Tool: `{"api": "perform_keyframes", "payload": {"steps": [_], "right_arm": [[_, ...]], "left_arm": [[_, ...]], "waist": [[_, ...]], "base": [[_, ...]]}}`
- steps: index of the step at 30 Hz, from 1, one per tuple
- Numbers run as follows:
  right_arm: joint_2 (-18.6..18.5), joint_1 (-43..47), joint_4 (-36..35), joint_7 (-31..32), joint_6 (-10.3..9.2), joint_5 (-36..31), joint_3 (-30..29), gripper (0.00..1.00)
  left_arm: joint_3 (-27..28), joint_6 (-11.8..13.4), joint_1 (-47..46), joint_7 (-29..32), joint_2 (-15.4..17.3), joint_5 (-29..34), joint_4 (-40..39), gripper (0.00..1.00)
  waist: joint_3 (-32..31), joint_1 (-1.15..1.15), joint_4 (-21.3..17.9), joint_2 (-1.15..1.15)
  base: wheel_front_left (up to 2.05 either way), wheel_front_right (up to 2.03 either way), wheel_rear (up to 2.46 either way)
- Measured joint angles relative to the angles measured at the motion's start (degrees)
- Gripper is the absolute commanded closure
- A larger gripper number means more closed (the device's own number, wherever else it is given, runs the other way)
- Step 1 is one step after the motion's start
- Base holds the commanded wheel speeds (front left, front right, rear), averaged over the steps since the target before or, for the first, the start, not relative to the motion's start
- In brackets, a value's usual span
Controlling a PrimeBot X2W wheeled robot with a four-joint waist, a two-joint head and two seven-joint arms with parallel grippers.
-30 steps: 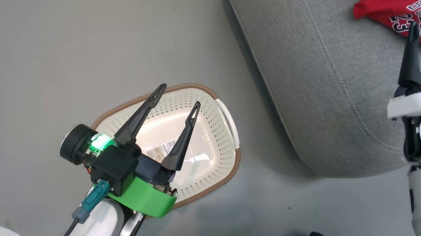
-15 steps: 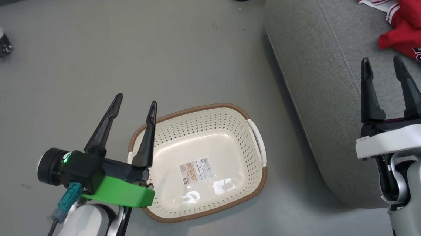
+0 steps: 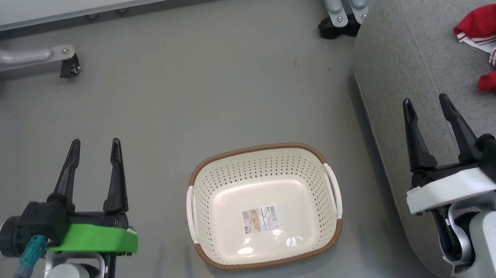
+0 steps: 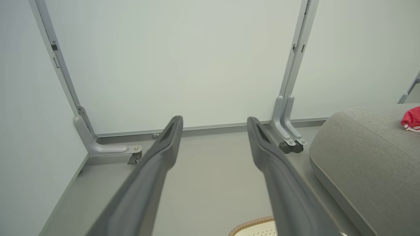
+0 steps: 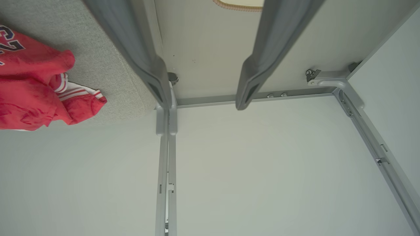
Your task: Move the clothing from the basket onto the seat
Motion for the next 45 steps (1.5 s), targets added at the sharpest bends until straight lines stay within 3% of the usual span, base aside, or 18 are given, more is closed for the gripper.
{"api": "perform_keyframes", "payload": {"steps": [7,24,45], "right_arm": [[-0.01,3.48,-0.65,1.13,0.0,-0.66,0.13,0.0],[-0.01,11.96,-3.55,3.92,0.0,-0.64,-0.2,0.0],[-0.01,12.93,-4.44,5.09,0.0,0.1,-0.38,0.0]], "left_arm": [[4.3,-1.93,4.83,0.0,-1.55,3.18,1.2,0.0],[7.53,-5.0,11.43,-0.01,-4.41,8.08,4.42,0.0],[10.03,-6.94,11.76,-0.01,-6.71,10.61,6.48,0.0]], "waist": [[-3.89,0.0,1.41,0.0],[-11.44,0.0,2.59,0.0],[-12.26,0.0,3.59,0.0]], "base": [[0.0,0.0,0.0],[0.0,0.0,0.0],[0.0,0.0,0.0]]}}
